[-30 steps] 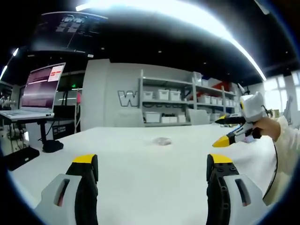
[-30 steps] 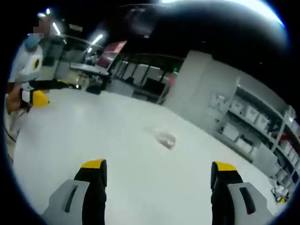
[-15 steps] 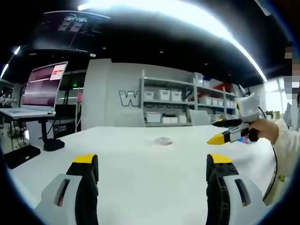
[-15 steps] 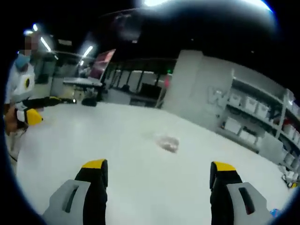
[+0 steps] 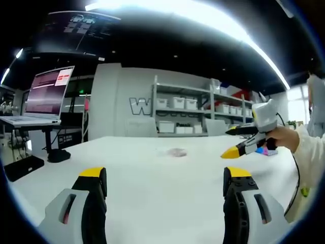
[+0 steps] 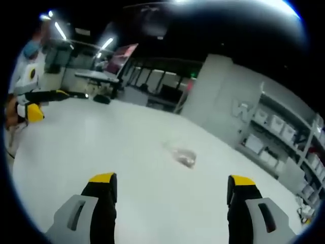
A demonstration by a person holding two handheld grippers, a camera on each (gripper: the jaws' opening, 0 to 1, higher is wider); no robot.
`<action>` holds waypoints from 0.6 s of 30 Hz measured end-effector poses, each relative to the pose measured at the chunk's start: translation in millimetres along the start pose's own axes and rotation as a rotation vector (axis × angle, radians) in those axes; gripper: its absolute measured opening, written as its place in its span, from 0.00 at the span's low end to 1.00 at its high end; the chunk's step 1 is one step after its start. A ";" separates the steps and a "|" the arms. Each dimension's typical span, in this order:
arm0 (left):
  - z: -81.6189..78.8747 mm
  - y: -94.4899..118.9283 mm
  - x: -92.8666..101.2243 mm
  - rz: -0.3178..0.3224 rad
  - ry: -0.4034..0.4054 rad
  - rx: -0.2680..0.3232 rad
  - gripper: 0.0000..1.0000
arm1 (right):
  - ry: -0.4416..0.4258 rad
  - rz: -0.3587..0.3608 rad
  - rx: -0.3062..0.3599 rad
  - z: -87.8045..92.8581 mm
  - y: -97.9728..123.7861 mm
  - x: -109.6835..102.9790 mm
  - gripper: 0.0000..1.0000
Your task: Open the resealable bag by pulling the two sides of the seal apart until the entire bag opening is separated and visibly accessible.
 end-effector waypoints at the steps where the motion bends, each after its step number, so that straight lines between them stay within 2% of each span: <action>1: 0.1 0.1 -0.2 0.000 0.001 0.000 0.94 | 0.006 0.000 -0.001 -1.1 -1.3 1.3 0.91; 12: 1.0 0.3 -0.2 0.006 0.001 -0.005 0.93 | 0.133 0.014 -0.051 -7.9 -15.1 -2.5 0.91; 18: 0.2 1.2 -1.3 0.005 0.000 -0.006 0.93 | 0.151 0.013 -0.052 -8.9 -19.1 -4.8 0.91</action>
Point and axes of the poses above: the point that each gripper's makers call its tool centre point, and the gripper's own axes: y roughly backward along the fingers, x roughly to its right, z roughly out of its underside, the point moved 5 cm from there along y, roughly backward along the fingers, and after that the axes turned 14 degrees about -x, right-handed, at the moved point
